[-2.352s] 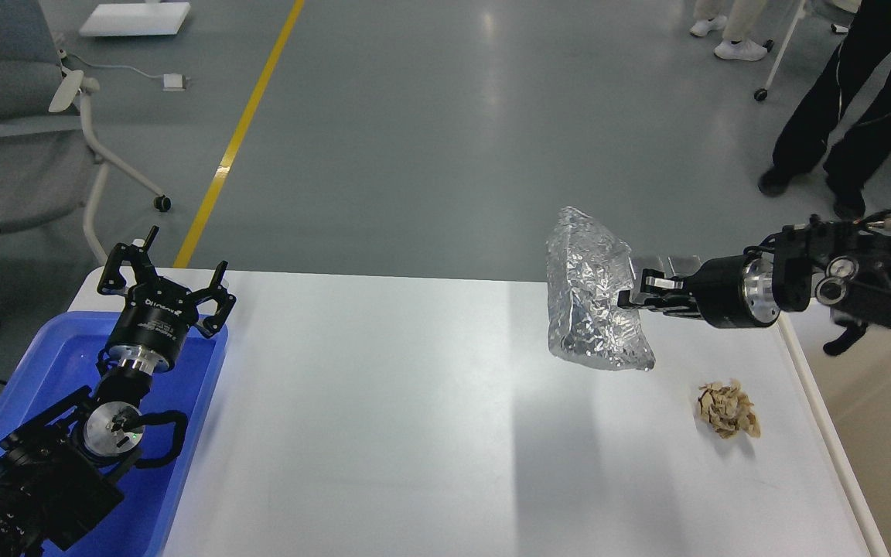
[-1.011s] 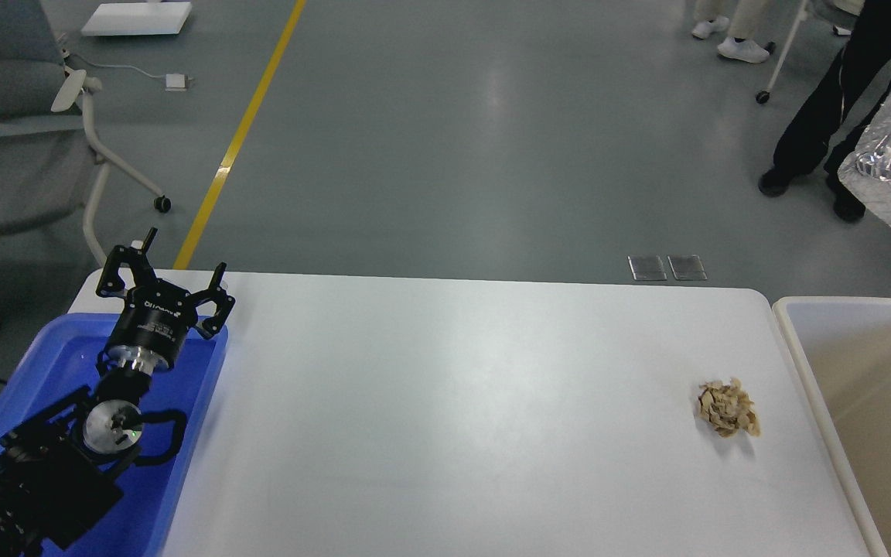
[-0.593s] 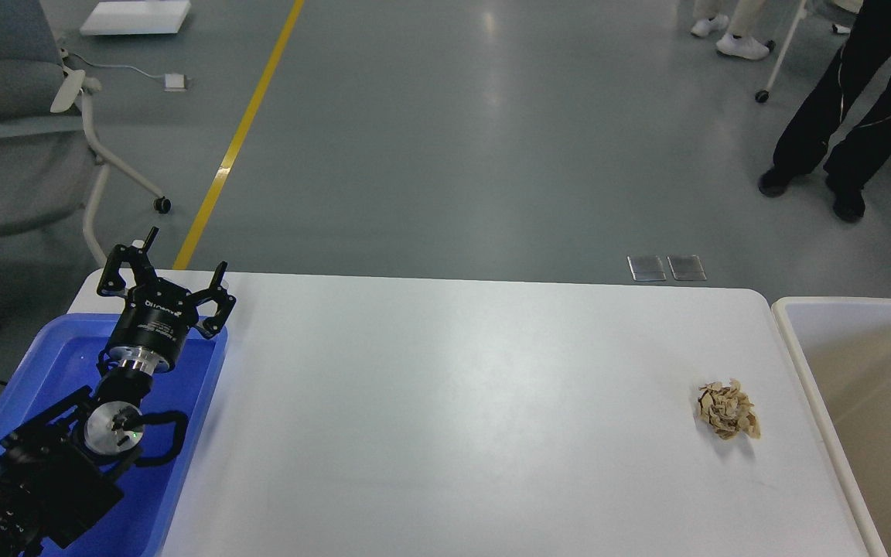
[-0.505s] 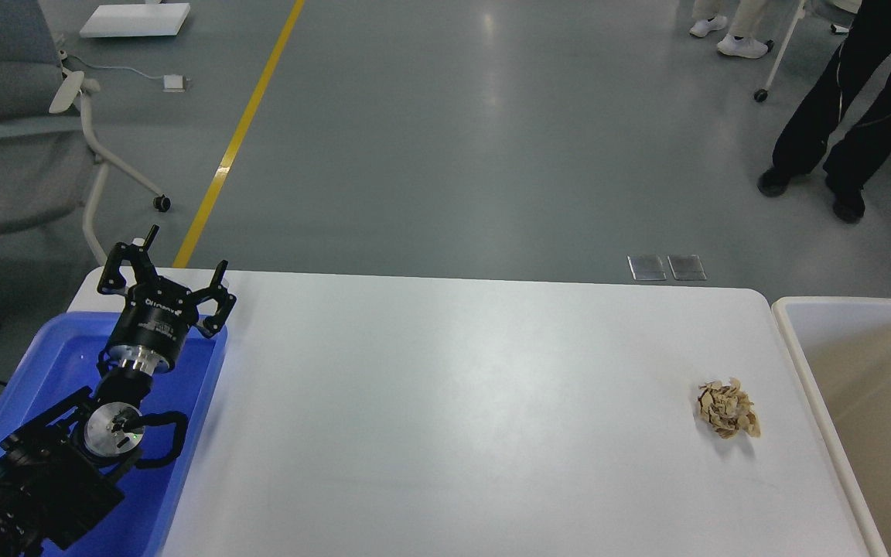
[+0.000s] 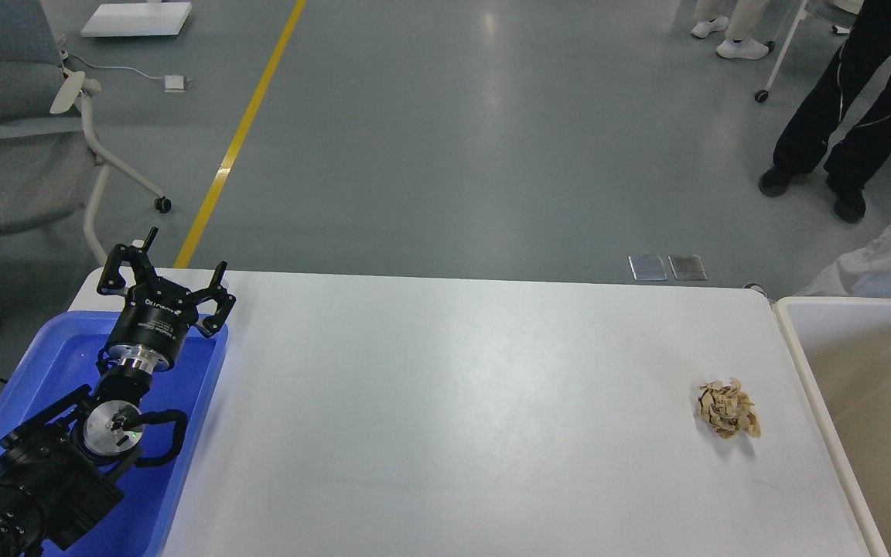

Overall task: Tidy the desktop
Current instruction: 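Release the foil bag into the white bin and withdraw the right arm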

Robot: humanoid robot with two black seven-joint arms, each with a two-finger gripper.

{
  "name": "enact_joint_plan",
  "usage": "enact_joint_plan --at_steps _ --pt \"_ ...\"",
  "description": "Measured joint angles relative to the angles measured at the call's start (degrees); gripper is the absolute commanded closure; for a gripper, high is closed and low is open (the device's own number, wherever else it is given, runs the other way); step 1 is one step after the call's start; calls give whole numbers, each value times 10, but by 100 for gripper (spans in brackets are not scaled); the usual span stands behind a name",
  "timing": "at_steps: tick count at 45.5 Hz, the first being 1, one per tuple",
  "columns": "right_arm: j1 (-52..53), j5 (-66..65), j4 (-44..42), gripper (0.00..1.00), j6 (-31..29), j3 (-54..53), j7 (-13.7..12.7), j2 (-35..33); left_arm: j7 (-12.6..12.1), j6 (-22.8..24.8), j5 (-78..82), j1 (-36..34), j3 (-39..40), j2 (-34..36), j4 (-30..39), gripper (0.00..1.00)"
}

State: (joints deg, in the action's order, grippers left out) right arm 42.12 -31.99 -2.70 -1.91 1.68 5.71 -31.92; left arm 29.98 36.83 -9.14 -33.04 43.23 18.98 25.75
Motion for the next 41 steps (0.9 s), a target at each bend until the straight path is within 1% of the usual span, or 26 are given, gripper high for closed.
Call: enact_joint_plan --at_steps 13,31,32,34,35,36,37,38,41 --pt "-44 23 -3 100 29 -2 0 36 0 0 0 0 0 0 0 0" --pt "-70 40 -5 100 43 -4 0 59 1 0 0 0 0 0 0 0" --pt "-71 40 -5 90 44 -4 0 60 1 0 0 0 0 0 0 0" --pt "-71 41 -5 61 47 -4 0 60 1 0 0 0 0 0 0 0" --pt "-71 42 -5 48 49 -4 0 61 1 0 0 0 0 0 0 0" --pt "-72 42 -5 38 51 -4 0 61 1 0 0 0 0 0 0 0" --pt "-72 43 -5 30 53 -4 0 61 1 0 0 0 0 0 0 0" --pt "-72 44 -5 24 58 -4 0 61 0 0 0 0 0 0 0 0" --pt "-72 45 -5 14 69 -4 1 61 0 0 0 0 0 0 0 0"
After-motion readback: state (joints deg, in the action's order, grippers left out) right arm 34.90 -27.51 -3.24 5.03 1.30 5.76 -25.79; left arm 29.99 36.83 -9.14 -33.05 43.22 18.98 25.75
